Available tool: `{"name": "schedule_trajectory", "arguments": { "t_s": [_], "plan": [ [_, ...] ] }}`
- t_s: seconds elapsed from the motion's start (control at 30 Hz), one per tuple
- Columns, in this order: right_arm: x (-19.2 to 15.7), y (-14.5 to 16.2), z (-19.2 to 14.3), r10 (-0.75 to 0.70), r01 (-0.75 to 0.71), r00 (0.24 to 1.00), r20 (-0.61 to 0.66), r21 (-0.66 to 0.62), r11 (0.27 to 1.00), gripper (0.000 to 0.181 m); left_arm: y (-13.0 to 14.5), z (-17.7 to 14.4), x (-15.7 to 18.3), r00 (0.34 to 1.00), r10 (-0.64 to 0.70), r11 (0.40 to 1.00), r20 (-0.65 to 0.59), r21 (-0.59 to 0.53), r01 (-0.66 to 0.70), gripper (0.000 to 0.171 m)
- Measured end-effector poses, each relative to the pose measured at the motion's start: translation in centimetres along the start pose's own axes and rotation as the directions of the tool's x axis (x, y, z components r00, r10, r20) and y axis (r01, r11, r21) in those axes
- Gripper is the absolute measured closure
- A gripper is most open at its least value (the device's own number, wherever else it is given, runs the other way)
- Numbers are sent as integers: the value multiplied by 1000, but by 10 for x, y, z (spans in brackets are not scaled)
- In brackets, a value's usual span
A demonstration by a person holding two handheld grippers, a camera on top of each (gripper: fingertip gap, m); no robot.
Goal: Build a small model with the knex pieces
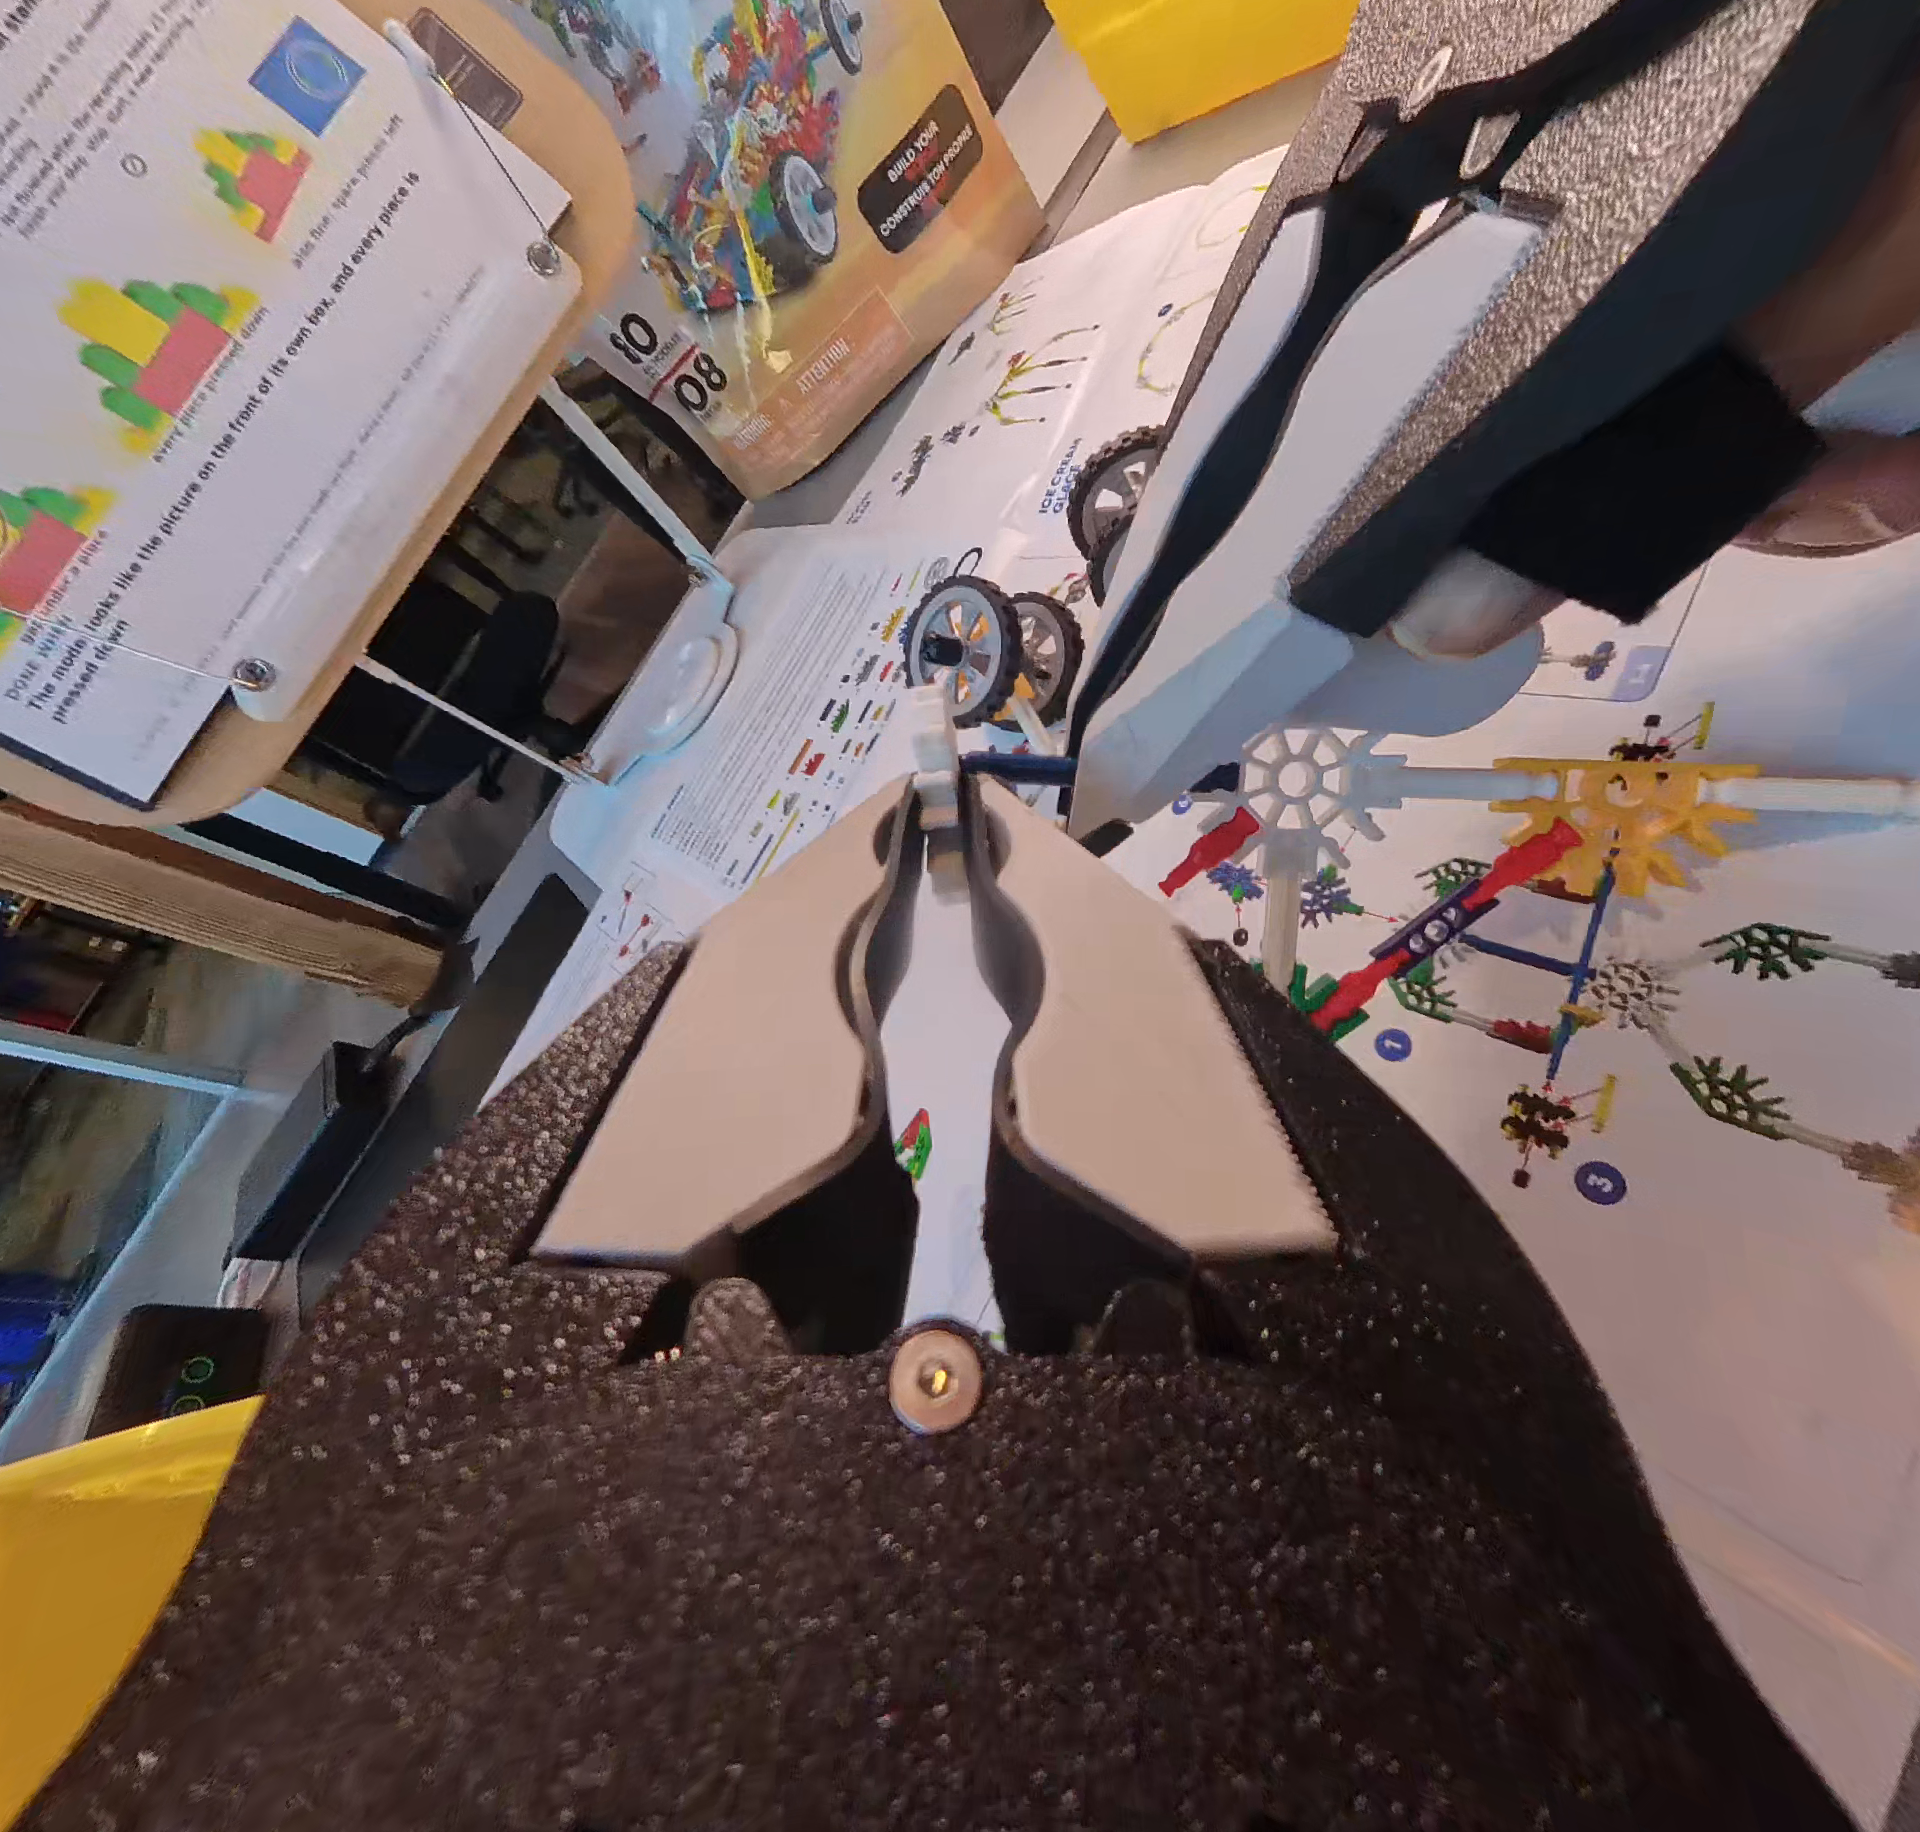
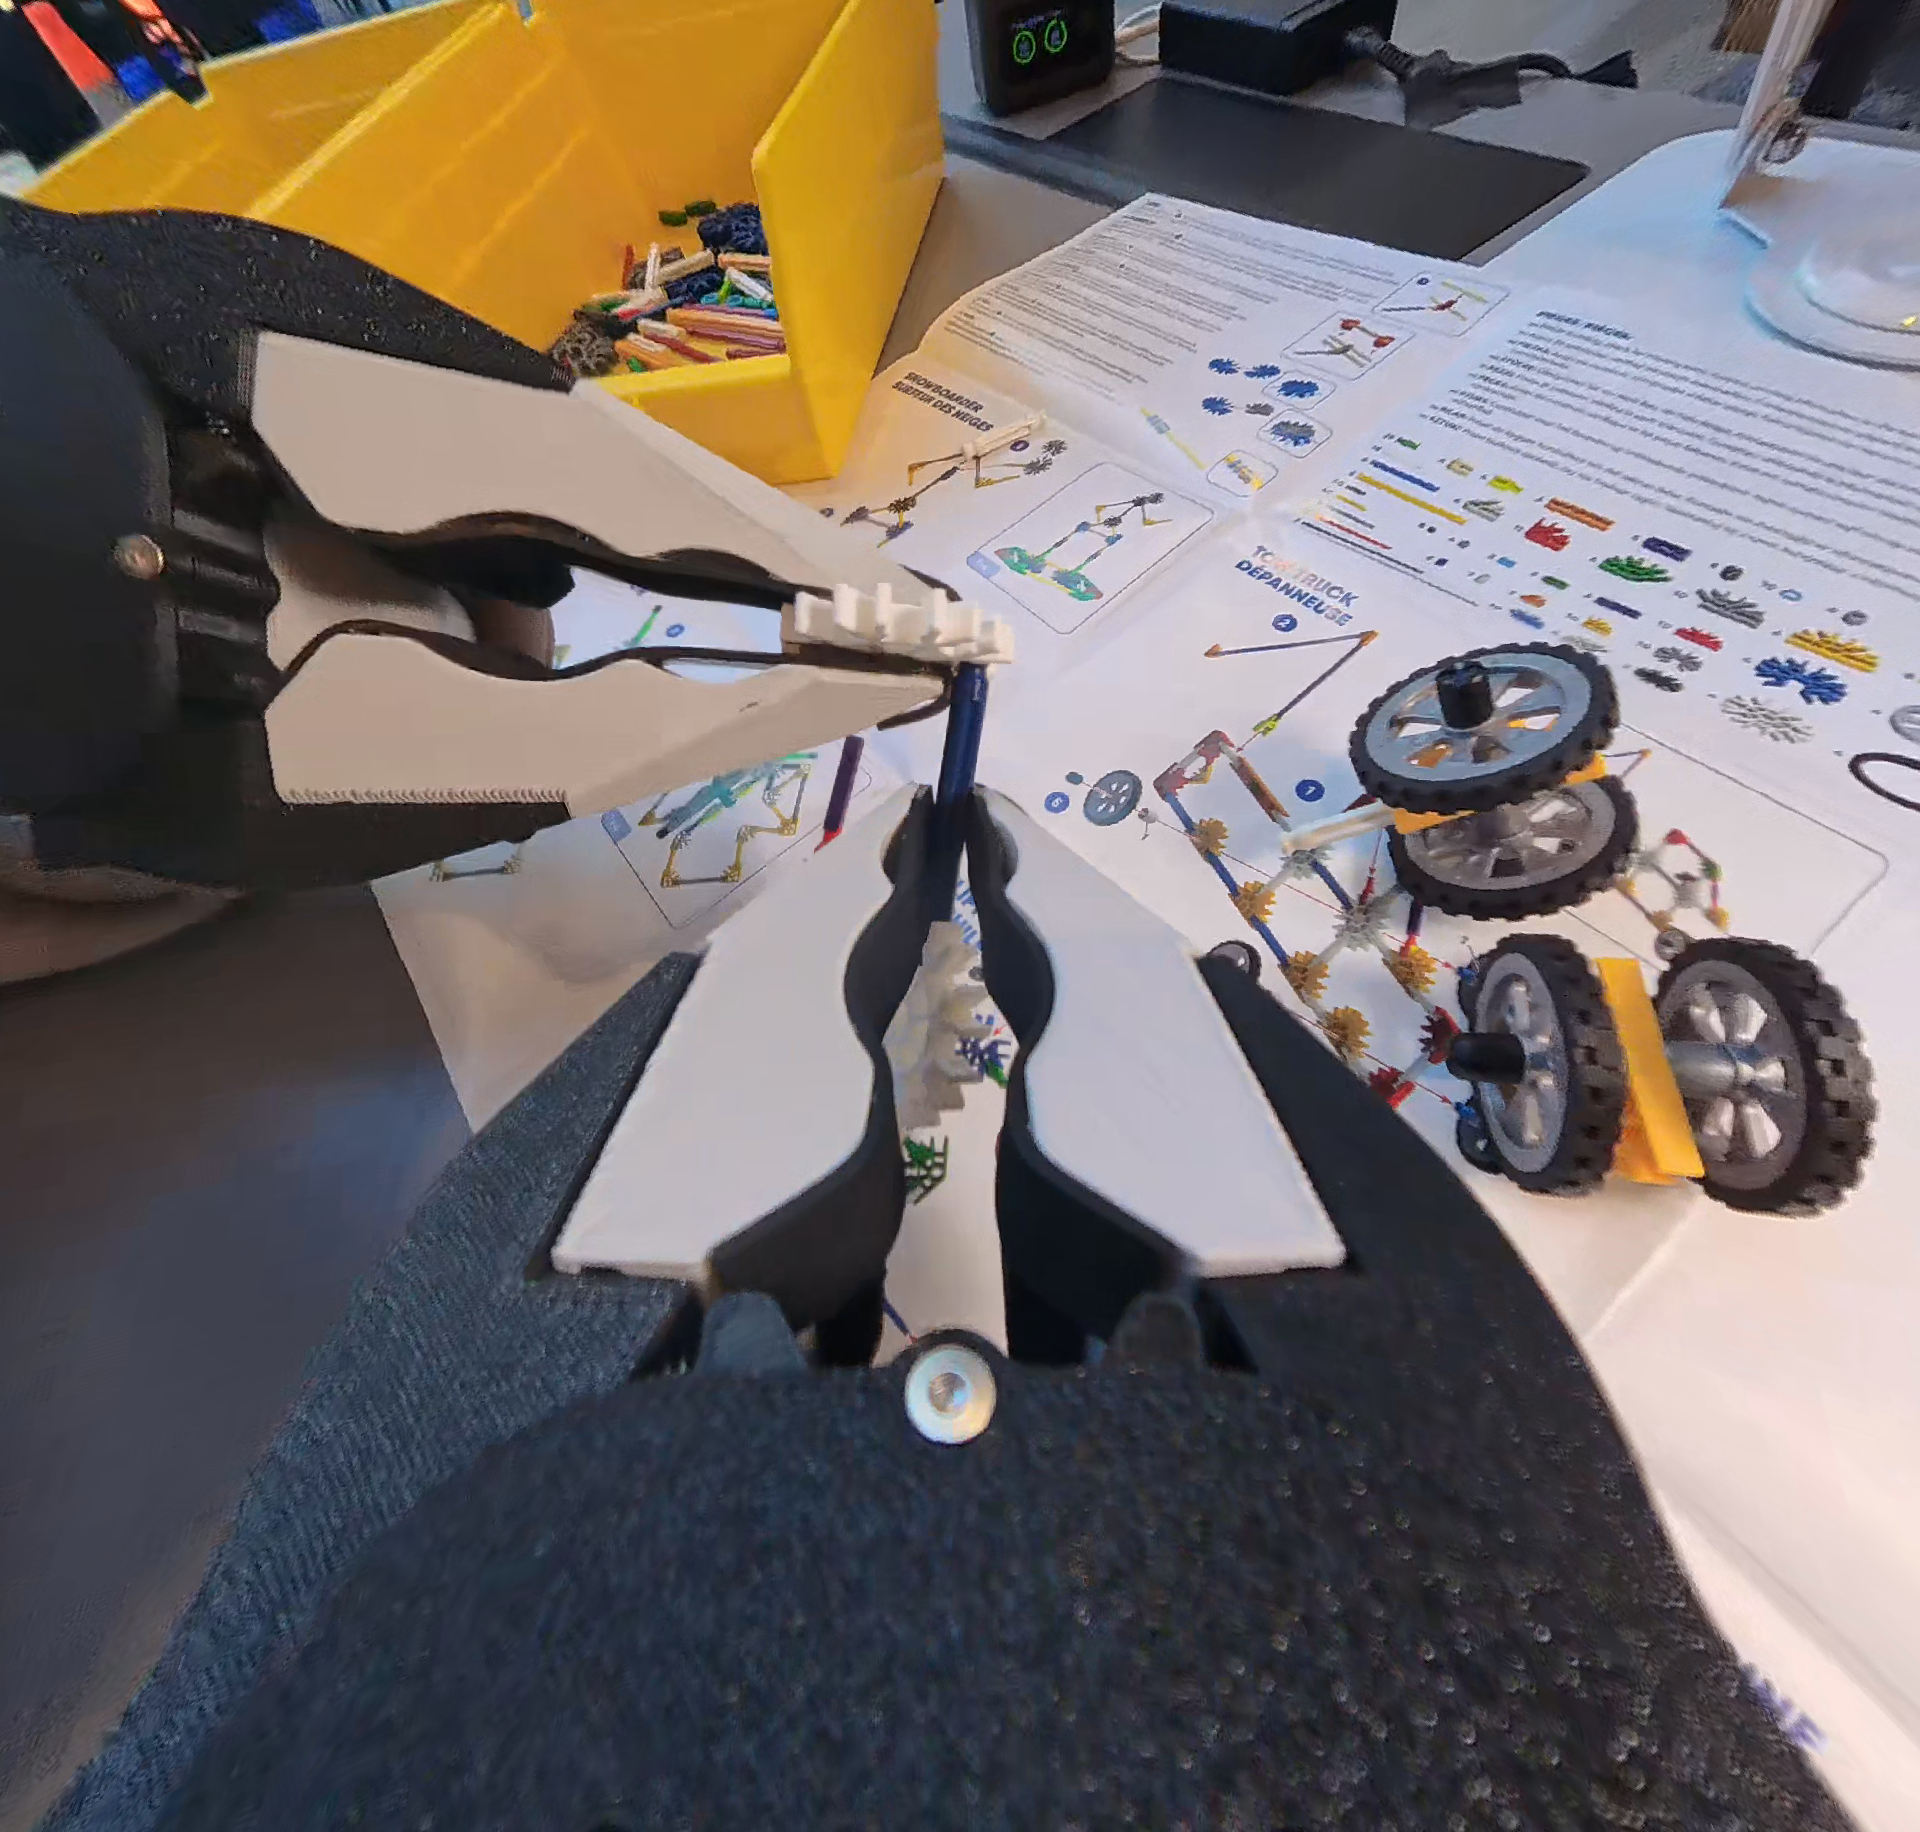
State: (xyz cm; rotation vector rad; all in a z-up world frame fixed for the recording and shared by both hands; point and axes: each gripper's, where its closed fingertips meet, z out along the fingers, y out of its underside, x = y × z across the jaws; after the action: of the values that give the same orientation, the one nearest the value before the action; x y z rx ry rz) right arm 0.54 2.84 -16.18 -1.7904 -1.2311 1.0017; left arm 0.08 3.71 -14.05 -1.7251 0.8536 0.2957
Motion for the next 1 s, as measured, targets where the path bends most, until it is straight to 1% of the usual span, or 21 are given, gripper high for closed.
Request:
{"name": "schedule_trajectory", "arguments": {
  "t_s": [0.07,0.13,0.17,0.2,0.23,0.27,0.33,0.37,0.4,0.43,0.5,0.53,0.57,0.6,0.67,0.73,0.77,0.8,0.9,0.93,1.0],
  "plan": [
    [2,-2,0,78,-79,997,28,23,997,179,0,3,-3,1000,26,1000,12,-3,-26,167],
    [-7,-3,-1,215,-221,966,146,29,975,181,16,9,-26,973,179,980,144,-110,-164,169],
    [-12,0,-1,260,-269,948,185,26,963,180,31,15,-35,978,161,977,136,-165,-138,168],
    [-14,3,0,278,-287,941,193,20,958,180,46,20,-37,995,61,979,80,-202,-43,168],
    [-14,5,0,268,-276,945,190,19,961,180,51,20,-36,999,-49,982,18,-181,52,168],
    [-11,6,-1,239,-246,955,177,18,969,180,49,17,-37,984,-174,976,-30,-138,168,168],
    [-6,9,-4,121,-120,980,158,-18,993,180,46,8,-40,904,-408,913,-132,-91,398,168],
    [-3,11,-5,55,-52,990,133,-30,998,179,44,3,-43,866,-470,883,-170,-64,466,168],
    [0,13,-6,-1,7,993,116,-45,999,178,42,-4,-45,847,-493,867,-199,-41,496,168],
    [0,14,-8,-50,57,992,114,-52,997,177,40,-10,-47,842,-494,865,-217,-25,501,168],
    [2,17,-9,-112,118,989,95,-65,991,176,43,-23,-61,839,-507,857,-197,-10,516,168],
    [1,19,-9,-129,137,986,102,-73,988,176,44,-30,-72,824,-536,838,-185,-1,545,168],
    [1,22,-8,-135,144,985,109,-81,986,176,49,-38,-90,804,-578,811,-142,9,585,168],
    [2,23,-7,-135,145,985,111,-88,986,176,57,-47,-114,779,-623,780,-68,20,626,168],
    [3,26,-6,-128,140,985,117,-97,985,175,87,-69,-162,724,-677,732,130,14,682,168],
    [2,25,-4,-123,136,984,125,-95,986,175,120,-91,-194,694,-652,726,304,-15,688,167],
    [2,25,-3,-122,134,984,127,-97,986,176,134,-98,-201,682,-640,719,354,-40,694,160],
    [1,25,-3,-122,135,984,129,-96,986,175,144,-101,-204,669,-641,706,375,-54,706,152],
    [-1,23,-3,-123,136,982,144,-78,988,176,149,-100,-199,653,-670,685,354,-43,727,144],
    [-3,22,-4,-127,139,980,152,-68,988,176,145,-97,-196,669,-664,699,335,-41,714,142],
    [-4,17,-7,-135,143,977,162,-38,989,178,119,-90,-183,726,-647,746,232,-5,666,142]
  ]
}}
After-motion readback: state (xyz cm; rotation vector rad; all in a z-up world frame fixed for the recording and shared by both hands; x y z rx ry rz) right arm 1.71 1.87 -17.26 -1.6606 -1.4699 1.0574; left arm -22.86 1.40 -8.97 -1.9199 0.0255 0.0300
